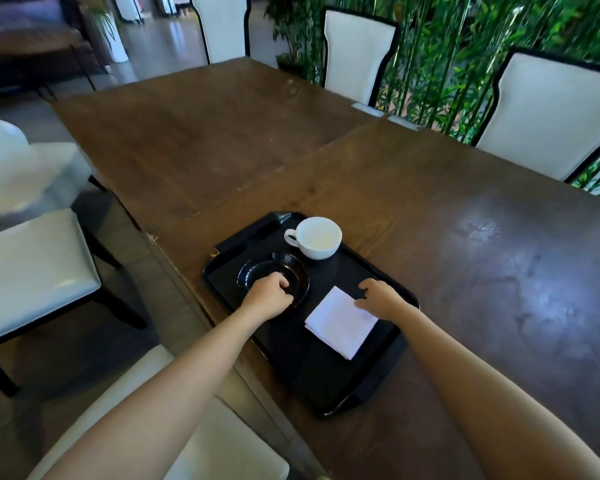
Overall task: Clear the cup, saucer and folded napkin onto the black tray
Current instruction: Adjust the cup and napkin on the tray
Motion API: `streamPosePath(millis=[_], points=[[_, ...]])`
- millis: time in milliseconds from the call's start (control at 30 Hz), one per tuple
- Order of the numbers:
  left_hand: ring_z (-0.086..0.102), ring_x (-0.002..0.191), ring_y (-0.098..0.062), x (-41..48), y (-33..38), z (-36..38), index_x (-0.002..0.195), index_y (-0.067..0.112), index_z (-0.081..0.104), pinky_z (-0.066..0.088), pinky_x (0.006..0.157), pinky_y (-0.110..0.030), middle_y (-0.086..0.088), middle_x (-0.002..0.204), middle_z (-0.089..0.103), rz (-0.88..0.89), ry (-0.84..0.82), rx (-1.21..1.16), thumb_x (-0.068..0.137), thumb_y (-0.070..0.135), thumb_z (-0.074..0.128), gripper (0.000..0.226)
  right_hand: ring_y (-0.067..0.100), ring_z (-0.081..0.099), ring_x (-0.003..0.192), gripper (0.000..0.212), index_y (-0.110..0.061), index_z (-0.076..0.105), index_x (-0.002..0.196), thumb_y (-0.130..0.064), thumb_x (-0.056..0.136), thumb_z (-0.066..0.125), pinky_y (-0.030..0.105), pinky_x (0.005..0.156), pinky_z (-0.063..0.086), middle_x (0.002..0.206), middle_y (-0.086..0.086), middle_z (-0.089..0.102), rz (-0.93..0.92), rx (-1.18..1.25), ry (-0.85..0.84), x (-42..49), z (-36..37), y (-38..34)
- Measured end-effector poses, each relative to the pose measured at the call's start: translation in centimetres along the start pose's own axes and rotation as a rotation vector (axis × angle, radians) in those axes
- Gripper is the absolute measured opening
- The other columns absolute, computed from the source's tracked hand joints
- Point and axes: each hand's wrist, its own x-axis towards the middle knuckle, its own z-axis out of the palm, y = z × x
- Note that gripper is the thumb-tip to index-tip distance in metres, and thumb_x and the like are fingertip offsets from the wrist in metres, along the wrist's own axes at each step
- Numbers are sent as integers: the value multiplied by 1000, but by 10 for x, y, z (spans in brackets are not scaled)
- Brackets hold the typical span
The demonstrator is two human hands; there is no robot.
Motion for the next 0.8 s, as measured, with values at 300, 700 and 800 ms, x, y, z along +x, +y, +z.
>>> streamPosePath(millis=[300, 700, 800], points=[[60, 99, -24, 39, 6, -53, 127, 14, 46, 54, 80, -37, -8, 125, 54, 49, -162, 112, 88, 22, 59, 43, 28, 49, 124, 66, -11, 35, 139, -37, 85, 62, 36, 98, 44, 138, 11, 48, 41, 74, 29, 11, -19, -37], [48, 122, -29, 107, 23, -31, 142, 14, 28, 47, 92, -39, -12, 141, 41, -8, 11, -55, 77, 14, 72, 78, 28, 37, 134, 78, -14, 26, 145, -34, 83, 67, 43, 109, 35, 148, 9, 37, -44, 219, 87, 57, -20, -43], [45, 127, -29, 124, 24, -20, 143, 13, 29, 43, 97, -38, -12, 143, 41, -8, 60, -143, 79, 10, 69, 75, 25, 41, 130, 76, -15, 31, 141, -27, 79, 73, 40, 105, 37, 144, 6, 43, -98, 336, 123, 72, -16, -42]])
